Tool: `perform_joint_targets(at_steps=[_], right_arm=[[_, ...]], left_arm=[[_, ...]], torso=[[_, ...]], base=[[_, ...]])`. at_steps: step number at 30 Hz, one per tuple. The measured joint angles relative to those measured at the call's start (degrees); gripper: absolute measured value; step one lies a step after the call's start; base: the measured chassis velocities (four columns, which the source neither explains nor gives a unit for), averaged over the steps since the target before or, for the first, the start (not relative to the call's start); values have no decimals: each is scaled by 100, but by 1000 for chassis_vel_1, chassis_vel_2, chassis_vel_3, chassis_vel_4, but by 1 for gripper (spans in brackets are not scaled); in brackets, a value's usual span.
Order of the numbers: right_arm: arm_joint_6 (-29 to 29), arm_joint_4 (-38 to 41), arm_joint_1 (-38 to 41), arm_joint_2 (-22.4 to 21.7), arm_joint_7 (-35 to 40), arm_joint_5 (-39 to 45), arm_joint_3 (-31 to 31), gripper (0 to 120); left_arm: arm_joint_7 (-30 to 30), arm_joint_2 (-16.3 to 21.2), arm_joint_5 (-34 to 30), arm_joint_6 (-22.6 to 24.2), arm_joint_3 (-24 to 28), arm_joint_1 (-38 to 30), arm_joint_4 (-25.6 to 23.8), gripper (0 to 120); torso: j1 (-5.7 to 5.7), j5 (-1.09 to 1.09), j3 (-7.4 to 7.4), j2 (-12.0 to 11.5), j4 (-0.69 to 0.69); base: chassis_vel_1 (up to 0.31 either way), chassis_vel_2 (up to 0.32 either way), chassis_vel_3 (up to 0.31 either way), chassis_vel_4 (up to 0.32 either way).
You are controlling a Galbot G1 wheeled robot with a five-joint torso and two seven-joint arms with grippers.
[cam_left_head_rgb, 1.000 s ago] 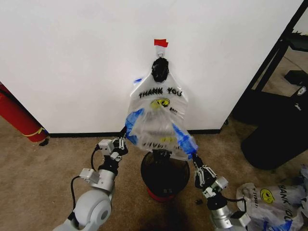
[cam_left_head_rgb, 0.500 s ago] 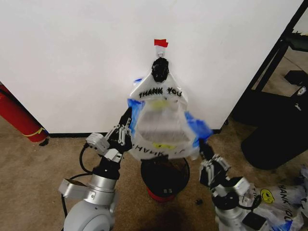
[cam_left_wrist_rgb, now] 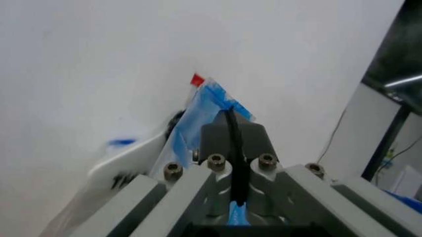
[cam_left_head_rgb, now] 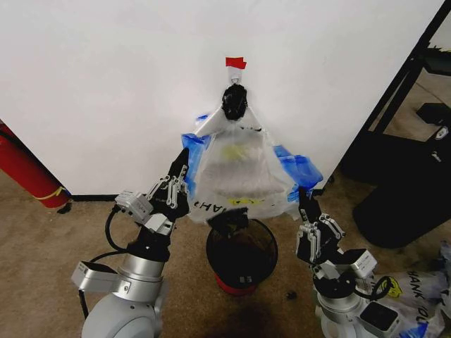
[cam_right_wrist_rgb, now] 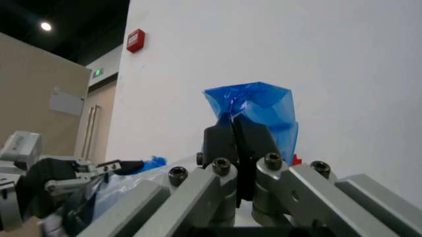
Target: Pick up the garbage bag from the wall and place it over the trash bin.
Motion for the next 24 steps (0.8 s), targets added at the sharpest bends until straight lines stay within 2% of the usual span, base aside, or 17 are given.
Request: perform_joint_targets(at_steps=[6, 11, 14, 20, 24], right_arm=[[-24, 107, -108, -7, -62, -35, -19, 0], [-216, 123, -332, -110, -87, -98, -21, 0], [-219, 49, -334, -112, -109, -115, -23, 0], [-90, -853, 32, 32, -163, -210, -156, 0], [-77, -1163, 151, 155, -144, -392, -248, 0]], left_arm=[[-358, 108, 0, 277, 10, 46, -65, 0], [-872, 260, -98, 806, -52, 9, -76, 0], [-885, 269, -78, 816, -54, 6, -76, 0], [-869, 231, 427, 625, 1, 91, 8, 0], [-868, 201, 506, 594, 98, 105, 200, 0]], torso=[[0, 0, 0, 0, 0], [0, -1, 0, 0, -1], [0, -1, 0, 0, -1], [0, 0, 0, 0, 1], [0, 0, 0, 0, 0]], base=[[0, 0, 0, 0], [0, 0, 0, 0], [0, 0, 0, 0], [0, 0, 0, 0], [0, 0, 0, 0]])
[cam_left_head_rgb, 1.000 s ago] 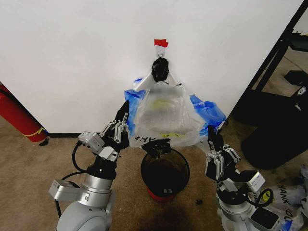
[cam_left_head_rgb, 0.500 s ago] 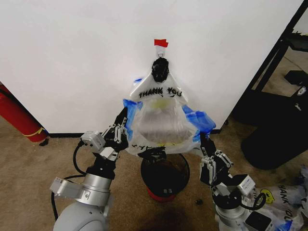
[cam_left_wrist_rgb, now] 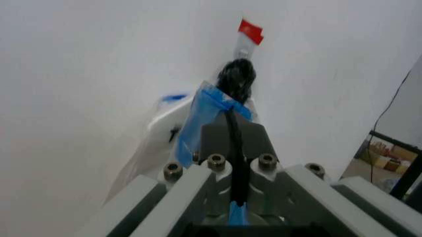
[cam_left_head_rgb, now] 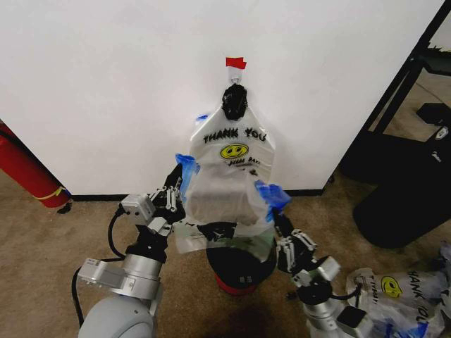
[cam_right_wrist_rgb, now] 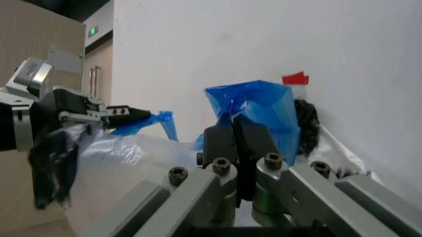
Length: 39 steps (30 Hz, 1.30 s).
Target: Pick up the garbage bag from the wall and place it over the trash bin.
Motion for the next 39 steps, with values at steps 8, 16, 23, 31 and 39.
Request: perform_joint_targets(at_steps=[8, 16, 23, 31, 39], right_arm=[[-6, 234, 62, 14, 63, 19, 165, 0], [98, 291, 45, 32, 96, 149, 371, 0], [183, 140, 2, 118, 106, 52, 400, 0], [186, -62, -32, 158, 205, -249, 283, 0], [183, -514, -190, -130, 283, -555, -6, 0]], left_arm=[[50, -92, -365, -40, 106, -2, -15, 0], [117, -147, -1029, -56, 172, -154, -16, 0], [47, -176, -1096, 12, 193, -140, 144, 0], [-281, -140, -1042, 231, 194, -3, 255, 0], [-485, 203, -704, 419, 179, 264, 145, 0]], torso=[[0, 0, 0, 0, 0], [0, 0, 0, 0, 0], [0, 0, 0, 0, 0], [0, 0, 0, 0, 0], [0, 0, 0, 0, 0]], base=[[0, 0, 0, 0], [0, 0, 0, 0], [0, 0, 0, 0], [0, 0, 0, 0], [0, 0, 0, 0]])
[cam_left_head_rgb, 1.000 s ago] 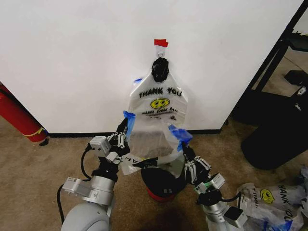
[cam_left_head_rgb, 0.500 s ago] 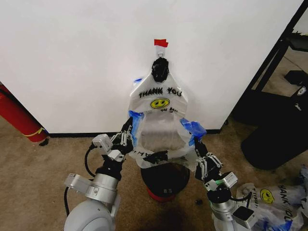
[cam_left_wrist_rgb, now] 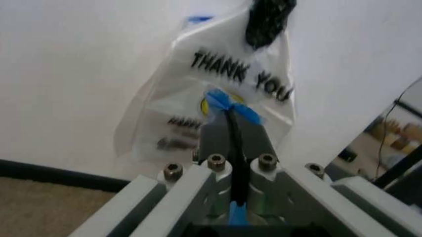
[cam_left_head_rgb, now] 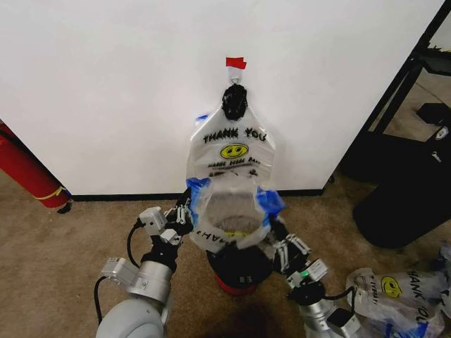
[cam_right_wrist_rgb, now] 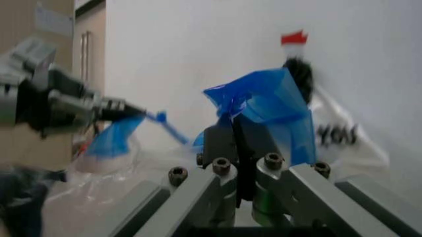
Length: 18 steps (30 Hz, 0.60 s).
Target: Pick up the garbage bag from the wall and place it over the trash bin.
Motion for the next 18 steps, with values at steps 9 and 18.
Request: perform_joint_targets(at_steps=[9, 18], right_arm=[[-34, -409, 15, -606, -129, 86, 78, 0], [-414, -664, -156, -1262, -2768, 1577, 604, 0]], left_arm=[[-417, 423, 122, 389, 193, 170, 142, 0], [-691, 965, 575, 586, 219, 430, 343, 0]], torso=[[0, 0, 0, 0, 0], [0, 0, 0, 0, -1]], base=[[0, 0, 0, 0], [0, 0, 0, 0]])
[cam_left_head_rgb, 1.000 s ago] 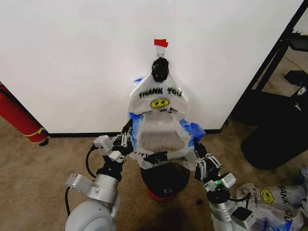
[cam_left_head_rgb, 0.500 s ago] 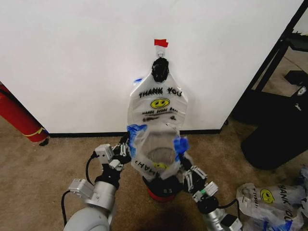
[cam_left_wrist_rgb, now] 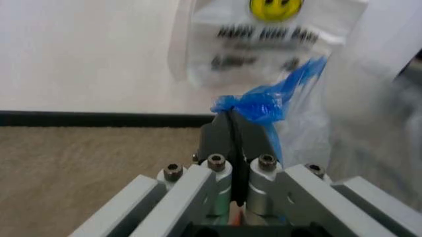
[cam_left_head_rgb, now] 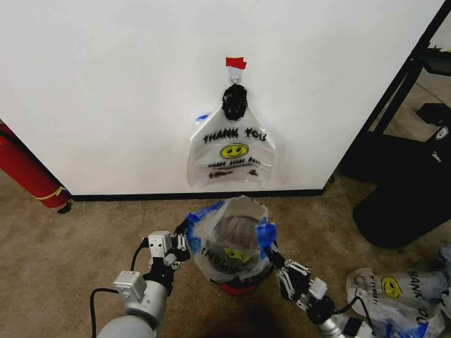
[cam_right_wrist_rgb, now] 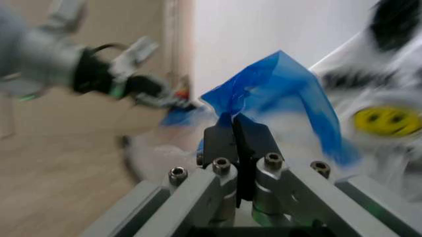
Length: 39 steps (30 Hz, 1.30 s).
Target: Pick up the garbage bag from the wall and place it over the trash bin.
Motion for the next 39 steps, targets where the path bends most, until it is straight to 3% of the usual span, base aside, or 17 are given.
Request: perform_joint_targets(at_steps=[16, 28, 39], right_arm=[[-51, -1633, 392, -39, -1347, 438, 199, 0], [387, -2831, 799, 150, -1288, 1023, -7, 0], [313, -3446, 1065, 467, -1070, 1675, -427, 0]], left_arm=[[-93, -91, 939, 47, 343, 227, 903, 0], [46, -220, 1411, 23, 648, 10, 1573, 0], [164, -170, 1671, 17, 886, -288, 1941, 0]], torso=[[0, 0, 0, 0, 1], [0, 0, 0, 0, 1], [0, 0, 0, 0, 1]], base=[[0, 0, 0, 0], [0, 0, 0, 0], [0, 0, 0, 0]])
